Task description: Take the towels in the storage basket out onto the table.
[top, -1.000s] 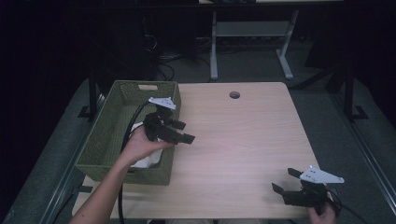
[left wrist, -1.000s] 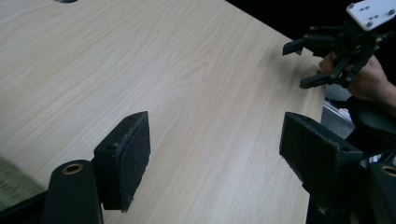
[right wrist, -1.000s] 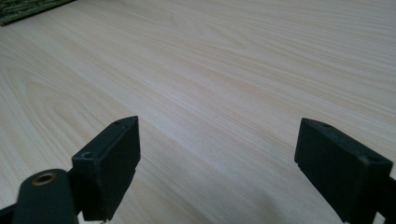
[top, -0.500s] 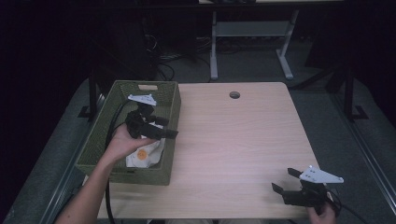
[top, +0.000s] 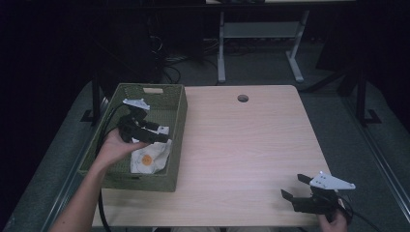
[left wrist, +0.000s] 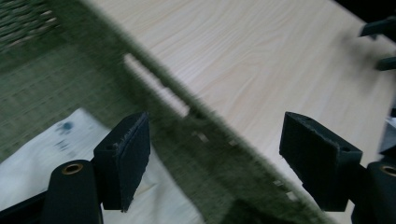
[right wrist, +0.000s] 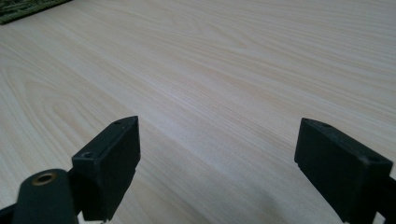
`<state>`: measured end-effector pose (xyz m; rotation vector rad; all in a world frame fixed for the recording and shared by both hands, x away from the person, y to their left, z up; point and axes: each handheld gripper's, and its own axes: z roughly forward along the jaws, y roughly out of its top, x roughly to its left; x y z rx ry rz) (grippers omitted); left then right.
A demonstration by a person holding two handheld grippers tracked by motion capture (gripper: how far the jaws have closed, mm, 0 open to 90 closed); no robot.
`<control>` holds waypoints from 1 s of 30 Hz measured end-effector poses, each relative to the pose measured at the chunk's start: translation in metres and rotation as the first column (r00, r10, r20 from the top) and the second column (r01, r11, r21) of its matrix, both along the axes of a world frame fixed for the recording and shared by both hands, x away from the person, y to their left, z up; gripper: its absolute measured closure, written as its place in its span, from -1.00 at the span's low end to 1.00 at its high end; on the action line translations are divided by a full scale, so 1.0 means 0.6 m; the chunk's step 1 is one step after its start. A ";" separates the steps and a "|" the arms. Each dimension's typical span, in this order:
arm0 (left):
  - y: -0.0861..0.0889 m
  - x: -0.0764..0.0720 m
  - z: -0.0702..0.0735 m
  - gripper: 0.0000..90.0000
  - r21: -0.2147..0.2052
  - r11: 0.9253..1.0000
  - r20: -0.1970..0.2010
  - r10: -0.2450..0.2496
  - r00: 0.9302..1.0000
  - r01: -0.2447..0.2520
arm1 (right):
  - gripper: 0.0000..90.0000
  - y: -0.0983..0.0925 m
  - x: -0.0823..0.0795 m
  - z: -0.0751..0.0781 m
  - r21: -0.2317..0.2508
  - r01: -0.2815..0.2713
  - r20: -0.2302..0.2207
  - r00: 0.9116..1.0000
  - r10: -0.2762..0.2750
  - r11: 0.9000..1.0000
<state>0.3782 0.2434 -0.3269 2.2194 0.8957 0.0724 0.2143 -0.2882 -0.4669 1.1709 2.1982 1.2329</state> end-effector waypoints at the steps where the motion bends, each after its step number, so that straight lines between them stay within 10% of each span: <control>1: 0.004 0.002 -0.002 -0.46 0.014 1.000 -0.003 0.009 1.000 -0.009 | -0.69 0.000 0.000 0.000 0.000 0.000 0.000 1.000 0.000 1.000; 8: 0.026 0.013 -0.034 -0.46 0.123 0.988 -0.055 0.103 0.993 -0.096 | -0.69 0.000 0.000 0.000 0.000 -0.002 0.001 1.000 0.002 1.000; 27: 0.037 0.035 -0.110 -0.48 0.343 0.918 -0.186 0.272 0.944 -0.197 | -0.69 0.000 -0.001 0.001 0.002 -0.004 0.001 1.000 0.004 1.000; 30: 0.036 0.040 -0.119 -0.47 0.381 0.897 -0.186 0.310 0.932 -0.222 | -0.69 0.000 -0.001 0.001 0.001 -0.004 -0.001 1.000 0.004 1.000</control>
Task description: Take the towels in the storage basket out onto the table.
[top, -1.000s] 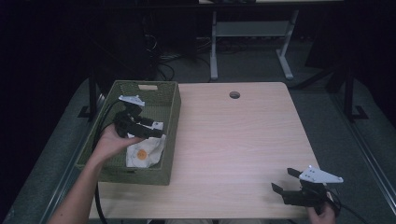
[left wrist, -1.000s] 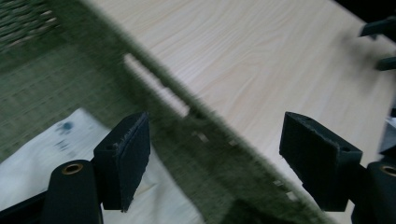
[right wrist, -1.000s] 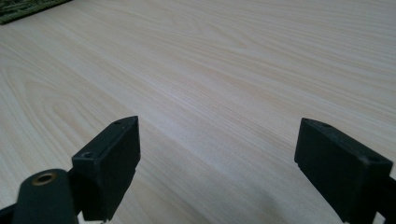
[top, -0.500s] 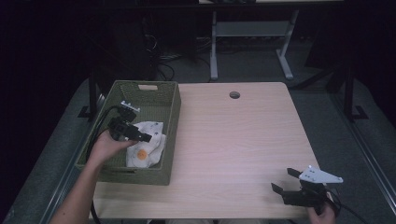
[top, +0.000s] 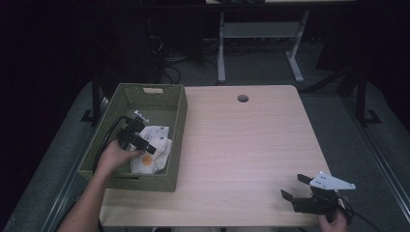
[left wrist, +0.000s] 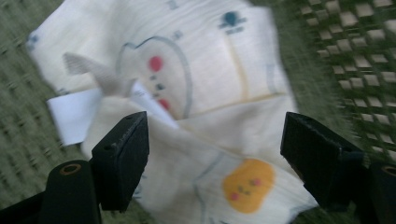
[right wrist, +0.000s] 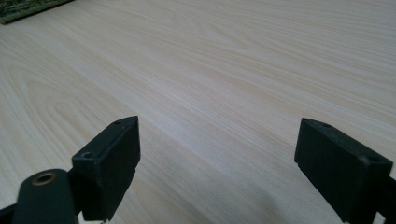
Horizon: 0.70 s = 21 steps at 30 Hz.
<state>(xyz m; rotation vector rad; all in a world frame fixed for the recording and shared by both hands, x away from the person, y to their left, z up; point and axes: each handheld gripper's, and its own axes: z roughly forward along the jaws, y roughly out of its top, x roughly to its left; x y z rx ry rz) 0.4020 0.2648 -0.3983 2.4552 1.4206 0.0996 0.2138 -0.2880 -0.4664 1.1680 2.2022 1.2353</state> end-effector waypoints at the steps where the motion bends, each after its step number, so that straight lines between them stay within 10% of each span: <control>1: 0.001 0.002 -0.003 -0.47 0.000 1.000 -0.009 0.014 1.000 -0.014 | -0.69 0.000 0.000 0.000 0.001 -0.001 0.001 1.000 0.001 1.000; 12: -0.017 0.015 -0.033 -0.42 0.079 0.997 -0.098 0.023 0.995 -0.015 | -0.69 0.000 0.000 0.000 -0.001 -0.009 0.000 1.000 0.009 1.000; 21: -0.039 0.022 -0.046 -0.10 0.222 0.975 -0.119 0.016 0.993 0.011 | -0.69 -0.002 -0.001 0.001 0.000 -0.011 0.000 1.000 0.011 1.000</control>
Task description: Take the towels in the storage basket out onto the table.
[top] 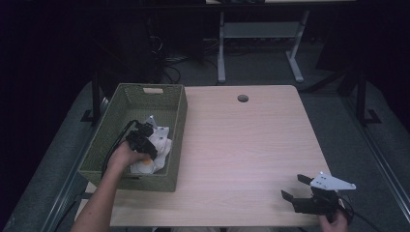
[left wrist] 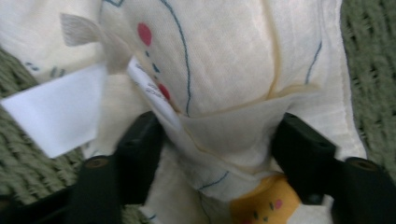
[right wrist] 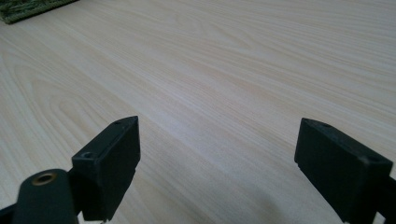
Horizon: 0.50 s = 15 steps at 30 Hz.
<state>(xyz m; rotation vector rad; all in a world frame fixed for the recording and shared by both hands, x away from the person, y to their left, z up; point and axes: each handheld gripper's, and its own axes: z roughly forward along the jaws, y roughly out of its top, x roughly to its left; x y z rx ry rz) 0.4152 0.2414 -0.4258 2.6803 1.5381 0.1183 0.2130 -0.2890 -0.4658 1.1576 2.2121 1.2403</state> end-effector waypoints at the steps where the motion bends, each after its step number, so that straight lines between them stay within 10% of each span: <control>1: 0.000 0.000 0.000 -0.01 0.004 1.000 0.003 0.001 1.000 -0.001 | -0.69 0.000 0.000 0.000 0.000 -0.001 0.001 1.000 0.001 1.000; 8: 0.004 0.000 0.007 0.50 0.026 1.000 0.040 -0.017 0.999 0.016 | -0.69 -0.001 0.000 0.000 0.001 -0.002 0.003 1.000 0.002 1.000; 15: 0.031 -0.001 0.037 0.58 -0.086 0.995 0.113 0.050 0.992 -0.040 | -0.69 -0.003 0.003 -0.003 0.003 0.008 -0.005 1.000 -0.008 1.000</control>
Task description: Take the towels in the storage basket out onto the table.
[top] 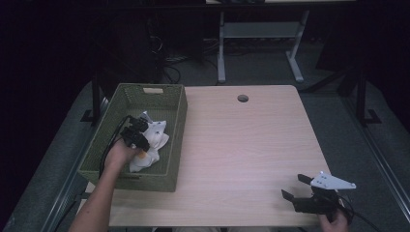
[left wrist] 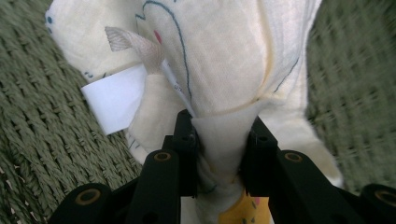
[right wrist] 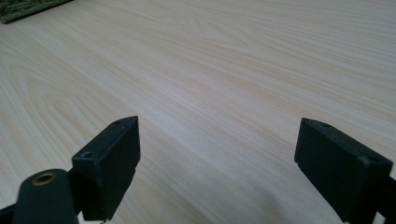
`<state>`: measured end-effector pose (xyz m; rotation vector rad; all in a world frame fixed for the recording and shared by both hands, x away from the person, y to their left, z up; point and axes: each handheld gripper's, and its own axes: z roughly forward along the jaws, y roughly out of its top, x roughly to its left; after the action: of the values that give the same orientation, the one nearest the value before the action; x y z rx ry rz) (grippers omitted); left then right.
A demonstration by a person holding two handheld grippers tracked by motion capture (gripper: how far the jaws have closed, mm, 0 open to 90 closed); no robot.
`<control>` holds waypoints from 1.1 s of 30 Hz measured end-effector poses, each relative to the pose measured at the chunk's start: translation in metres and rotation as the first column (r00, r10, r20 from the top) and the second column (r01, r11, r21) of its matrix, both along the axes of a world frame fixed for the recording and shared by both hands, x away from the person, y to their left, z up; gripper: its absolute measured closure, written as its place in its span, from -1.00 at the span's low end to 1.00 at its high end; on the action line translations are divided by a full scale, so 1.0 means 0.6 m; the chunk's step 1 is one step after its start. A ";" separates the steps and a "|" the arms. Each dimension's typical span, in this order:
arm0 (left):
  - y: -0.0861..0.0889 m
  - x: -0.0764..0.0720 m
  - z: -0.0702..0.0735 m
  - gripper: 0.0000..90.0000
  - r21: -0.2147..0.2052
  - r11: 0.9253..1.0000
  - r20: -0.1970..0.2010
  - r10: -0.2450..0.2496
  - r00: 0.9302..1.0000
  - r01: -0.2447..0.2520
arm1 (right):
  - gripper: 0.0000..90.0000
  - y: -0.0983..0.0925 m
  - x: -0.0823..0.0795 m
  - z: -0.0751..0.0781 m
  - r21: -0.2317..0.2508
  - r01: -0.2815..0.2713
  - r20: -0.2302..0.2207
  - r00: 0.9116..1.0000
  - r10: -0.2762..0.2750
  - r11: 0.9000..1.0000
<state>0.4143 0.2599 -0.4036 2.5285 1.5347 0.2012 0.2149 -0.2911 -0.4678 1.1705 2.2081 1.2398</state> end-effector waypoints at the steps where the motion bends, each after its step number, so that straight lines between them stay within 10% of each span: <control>1: 0.004 -0.002 0.006 0.59 -0.016 1.000 0.012 0.009 1.000 -0.009 | -0.69 0.000 0.000 0.000 0.003 0.002 0.000 1.000 -0.002 1.000; 22: 0.027 -0.022 0.051 0.53 -0.189 0.982 0.064 0.041 0.997 -0.028 | -0.69 -0.001 0.000 0.000 0.009 0.010 0.002 1.000 -0.010 1.000; 33: 0.048 -0.027 0.057 0.52 -0.281 0.958 0.066 0.070 0.995 -0.049 | -0.69 0.001 0.002 0.001 0.008 0.019 0.001 1.000 -0.019 1.000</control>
<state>0.3983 0.2884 -0.3692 2.2337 1.4940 0.0793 0.2159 -0.2907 -0.4674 1.1903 2.1883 1.2424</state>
